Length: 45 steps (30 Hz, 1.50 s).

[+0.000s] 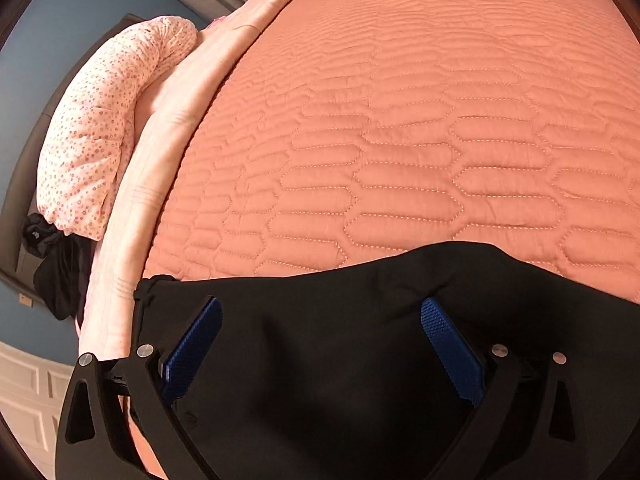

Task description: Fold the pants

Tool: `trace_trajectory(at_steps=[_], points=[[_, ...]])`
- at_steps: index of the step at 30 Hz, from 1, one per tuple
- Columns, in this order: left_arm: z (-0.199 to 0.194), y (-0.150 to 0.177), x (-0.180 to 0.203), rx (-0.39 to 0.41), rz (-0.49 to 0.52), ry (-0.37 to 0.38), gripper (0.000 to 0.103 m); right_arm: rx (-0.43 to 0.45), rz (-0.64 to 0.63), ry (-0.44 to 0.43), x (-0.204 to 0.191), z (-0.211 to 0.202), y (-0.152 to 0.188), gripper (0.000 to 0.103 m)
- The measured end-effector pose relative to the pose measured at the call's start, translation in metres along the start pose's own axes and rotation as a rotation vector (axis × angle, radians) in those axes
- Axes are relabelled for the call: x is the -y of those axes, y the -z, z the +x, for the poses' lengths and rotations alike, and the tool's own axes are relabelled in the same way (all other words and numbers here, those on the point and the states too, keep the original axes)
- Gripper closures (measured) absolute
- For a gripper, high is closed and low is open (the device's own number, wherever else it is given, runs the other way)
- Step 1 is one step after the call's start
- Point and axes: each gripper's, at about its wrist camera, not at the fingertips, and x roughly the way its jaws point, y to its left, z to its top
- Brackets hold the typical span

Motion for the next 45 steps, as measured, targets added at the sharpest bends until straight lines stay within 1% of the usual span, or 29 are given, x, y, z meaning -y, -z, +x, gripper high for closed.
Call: trace_trajectory(at_steps=[1, 3, 5, 7, 9, 10, 12, 14, 15, 17, 18, 19, 20, 22, 24, 25, 26, 27, 28, 29, 31, 33, 34, 36, 38, 40, 42, 43, 45], points=[[-0.007, 0.006, -0.003, 0.017, 0.010, 0.002, 0.005, 0.030, 0.033, 0.006, 0.013, -0.021, 0.009, 0.060], [-0.019, 0.018, -0.008, 0.052, 0.032, -0.018, 0.005, 0.028, 0.105, -0.006, 0.036, -0.039, 0.029, 0.038], [-0.035, 0.037, -0.014, 0.083, 0.036, -0.032, 0.005, 0.016, 0.174, -0.072, 0.054, -0.058, 0.063, 0.038], [-0.049, 0.063, -0.024, 0.093, 0.006, -0.013, 0.005, 0.003, 0.226, -0.114, 0.063, -0.066, 0.097, 0.038], [-0.061, 0.094, -0.031, 0.102, -0.026, 0.008, 0.005, 0.000, 0.239, -0.109, 0.067, -0.073, 0.118, 0.038], [-0.066, 0.116, -0.034, 0.102, -0.044, 0.016, 0.005, 0.004, 0.259, -0.117, 0.067, -0.070, 0.127, 0.038], [-0.068, 0.153, -0.036, 0.080, -0.069, 0.034, 0.005, 0.019, 0.305, -0.170, 0.068, -0.063, 0.134, 0.038], [-0.065, 0.192, -0.030, 0.038, -0.096, 0.071, 0.005, 0.045, 0.341, -0.253, 0.074, -0.062, 0.142, 0.038], [-0.067, 0.204, -0.027, 0.041, -0.111, 0.074, 0.005, 0.044, 0.339, -0.260, 0.068, -0.057, 0.139, 0.038], [-0.076, 0.220, -0.028, 0.096, -0.168, 0.067, 0.005, 0.024, 0.250, -0.177, 0.048, -0.047, 0.127, 0.038], [-0.078, 0.221, -0.028, 0.092, -0.177, 0.057, 0.005, 0.016, 0.193, -0.128, 0.038, -0.046, 0.124, 0.039], [-0.081, 0.221, -0.028, 0.076, -0.187, 0.044, 0.005, -0.005, 0.132, -0.062, 0.028, -0.046, 0.123, 0.045], [-0.085, 0.220, -0.028, 0.070, -0.198, 0.043, 0.005, -0.007, 0.130, -0.044, 0.024, -0.045, 0.124, 0.046], [-0.094, 0.220, -0.028, 0.084, -0.203, 0.061, 0.005, 0.009, 0.187, -0.068, 0.026, -0.054, 0.129, 0.046], [-0.097, 0.224, -0.025, 0.095, -0.179, 0.035, 0.005, 0.032, 0.213, -0.107, 0.024, -0.060, 0.134, 0.046], [-0.095, 0.225, -0.020, 0.087, -0.155, 0.028, 0.005, 0.037, 0.209, -0.111, 0.021, -0.059, 0.135, 0.048], [-0.093, 0.227, -0.015, 0.080, -0.137, 0.013, 0.005, 0.032, 0.198, -0.122, 0.018, -0.054, 0.133, 0.052], [-0.092, 0.228, -0.011, 0.085, -0.119, -0.006, 0.005, 0.022, 0.195, -0.113, 0.018, -0.047, 0.132, 0.064], [-0.089, 0.222, -0.014, 0.094, -0.106, -0.018, 0.005, 0.009, 0.193, -0.095, 0.019, -0.041, 0.129, 0.080], [-0.089, 0.221, -0.013, 0.101, -0.093, -0.030, 0.005, 0.001, 0.198, -0.082, 0.024, -0.035, 0.126, 0.088], [-0.086, 0.219, -0.011, 0.103, -0.063, -0.048, 0.005, 0.020, 0.216, -0.091, 0.034, -0.035, 0.120, 0.094], [-0.085, 0.217, -0.013, 0.098, -0.049, -0.043, 0.005, 0.014, 0.223, -0.116, 0.039, -0.036, 0.116, 0.094], [-0.085, 0.216, -0.014, 0.096, -0.050, -0.038, 0.005, 0.000, 0.247, -0.130, 0.042, -0.038, 0.117, 0.091], [-0.082, 0.213, -0.017, 0.094, -0.055, -0.026, 0.005, 0.006, 0.306, -0.135, 0.047, -0.051, 0.126, 0.083], [-0.084, 0.214, -0.020, 0.091, -0.070, -0.019, 0.005, 0.028, 0.375, -0.139, 0.055, -0.060, 0.140, 0.054], [-0.088, 0.216, -0.021, 0.099, -0.089, -0.018, 0.005, 0.056, 0.424, -0.182, 0.058, -0.062, 0.150, 0.052], [-0.094, 0.217, -0.022, 0.115, -0.107, -0.016, 0.005, 0.082, 0.455, -0.219, 0.059, -0.056, 0.147, 0.044], [-0.102, 0.219, -0.022, 0.137, -0.122, 0.006, 0.005, 0.093, 0.471, -0.226, 0.059, -0.052, 0.144, 0.040], [-0.118, 0.221, -0.023, 0.182, -0.140, 0.043, 0.005, 0.106, 0.489, -0.221, 0.057, -0.042, 0.134, 0.038]])
